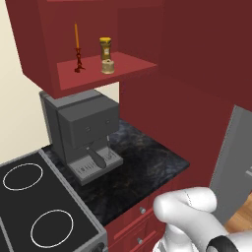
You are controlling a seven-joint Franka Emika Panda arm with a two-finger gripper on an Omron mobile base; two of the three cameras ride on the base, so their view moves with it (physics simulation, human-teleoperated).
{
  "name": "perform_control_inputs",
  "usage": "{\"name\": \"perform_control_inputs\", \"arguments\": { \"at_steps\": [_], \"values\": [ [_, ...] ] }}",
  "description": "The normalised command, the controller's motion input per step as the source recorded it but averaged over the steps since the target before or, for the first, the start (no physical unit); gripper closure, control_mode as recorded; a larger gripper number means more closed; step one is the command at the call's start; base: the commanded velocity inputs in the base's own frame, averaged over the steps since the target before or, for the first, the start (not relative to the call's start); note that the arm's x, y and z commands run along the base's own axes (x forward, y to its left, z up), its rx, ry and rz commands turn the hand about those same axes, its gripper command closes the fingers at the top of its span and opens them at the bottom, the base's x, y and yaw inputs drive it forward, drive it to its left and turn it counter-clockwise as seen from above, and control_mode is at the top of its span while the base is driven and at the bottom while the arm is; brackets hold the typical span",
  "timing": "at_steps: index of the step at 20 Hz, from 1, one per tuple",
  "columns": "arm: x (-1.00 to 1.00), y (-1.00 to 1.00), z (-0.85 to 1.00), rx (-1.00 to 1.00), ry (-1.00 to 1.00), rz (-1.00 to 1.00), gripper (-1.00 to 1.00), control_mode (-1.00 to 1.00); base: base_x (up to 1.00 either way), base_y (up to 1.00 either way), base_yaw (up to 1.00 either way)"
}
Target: Pick the candle and candle from the dining table and place them in the open cabinet. Close the cabinet after placing the objects.
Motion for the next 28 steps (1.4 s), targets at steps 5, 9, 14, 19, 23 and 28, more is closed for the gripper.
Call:
{"name": "perform_control_inputs", "arguments": {
  "at_steps": [5, 9, 14, 19, 23, 28],
  "values": [
    [0.0, -0.87, -0.38, 0.0, 0.11, 0.0, -1.0, -1.0, 0.0, 0.0, 0.0],
    [0.04, -0.45, -0.41, -0.04, 0.08, 0.0, -1.0, -1.0, 0.0, 0.0, 0.0],
    [0.0, -0.08, -0.09, 0.0, 0.0, 0.0, -1.0, -1.0, 0.0, 0.0, 0.0],
    [-0.23, -0.23, -0.65, -0.02, 0.0, 0.0, -1.0, -1.0, 0.0, 0.0, 0.0],
    [-0.3, -0.19, -0.81, 0.0, -0.04, 0.0, -1.0, -1.0, 0.0, 0.0, 0.0],
    [-0.09, -0.1, -0.21, 0.07, -0.03, 0.0, -1.0, -1.0, 0.0, 0.0, 0.0]
  ]
}}
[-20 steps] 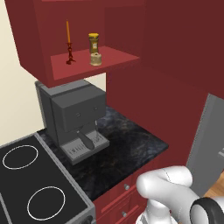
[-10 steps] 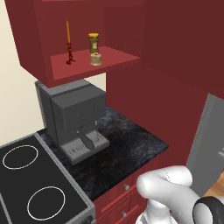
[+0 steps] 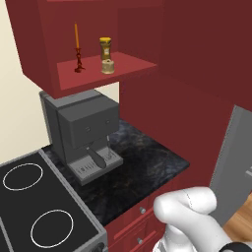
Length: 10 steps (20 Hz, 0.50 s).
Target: Pick the candle and candle from the dining table and place them in the open cabinet. Close the cabinet after placing the objects.
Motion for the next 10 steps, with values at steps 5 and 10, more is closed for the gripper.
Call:
{"name": "perform_control_inputs", "arguments": {
  "at_steps": [5, 10],
  "values": [
    [0.0, 0.0, -0.11, 0.0, -0.02, 0.03, -1.0, -1.0, 0.0, 0.0, 0.0],
    [0.0, -0.08, -0.26, 0.0, -0.09, 0.13, -1.0, -1.0, 0.0, 0.0, 0.0]
  ]
}}
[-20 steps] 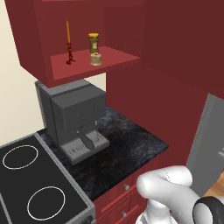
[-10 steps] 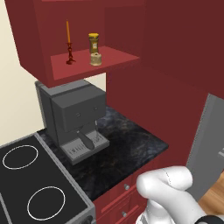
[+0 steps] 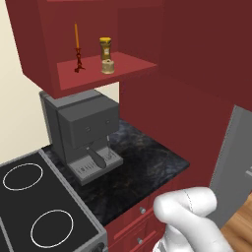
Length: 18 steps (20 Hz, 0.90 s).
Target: Pick the candle and candle from the dining table and place them in the open cabinet. Close the cabinet after placing the objects.
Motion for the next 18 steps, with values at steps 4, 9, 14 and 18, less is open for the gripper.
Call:
{"name": "perform_control_inputs", "arguments": {
  "at_steps": [4, 9, 14, 18],
  "values": [
    [0.0, -0.18, -0.13, 0.02, -0.16, 0.15, -1.0, -1.0, 0.0, 0.0, 0.0],
    [0.0, -0.07, -0.25, 0.0, -0.08, 0.18, -1.0, -1.0, 0.0, 0.0, 0.0],
    [0.0, 0.0, -0.18, 0.0, -0.03, 0.13, -1.0, -1.0, 0.0, 0.0, 0.0],
    [0.0, -0.02, 0.0, 0.0, 0.0, 0.0, -1.0, -1.0, 0.0, 0.0, 0.0]
  ]
}}
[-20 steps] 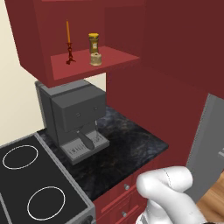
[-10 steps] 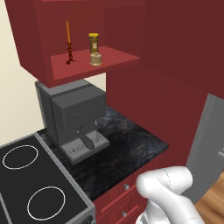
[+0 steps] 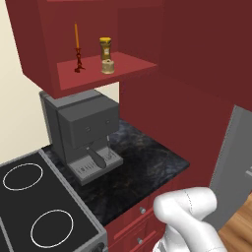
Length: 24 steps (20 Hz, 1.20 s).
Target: Pick the candle and candle from the dining table and place them in the open cabinet. Close the cabinet after placing the objects.
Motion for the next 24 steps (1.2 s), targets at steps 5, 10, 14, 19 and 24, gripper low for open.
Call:
{"name": "perform_control_inputs", "arguments": {
  "at_steps": [5, 10, 14, 19, 24],
  "values": [
    [0.04, -0.27, 0.0, 0.09, 0.0, 0.0, -1.0, -1.0, 0.0, 0.0, 0.0],
    [0.25, -0.23, 0.0, 0.08, 0.0, 0.0, -1.0, -1.0, 0.0, 0.0, 0.0],
    [0.35, -0.14, 0.0, 0.08, 0.0, 0.0, -1.0, -1.0, 0.0, 0.0, 0.0],
    [0.42, -0.12, 0.0, 0.08, 0.0, 0.02, -1.0, -1.0, 0.0, 0.0, 0.0],
    [0.36, -0.1, 0.0, 0.06, 0.0, 0.06, -1.0, -1.0, 0.0, 0.0, 0.0]
  ]
}}
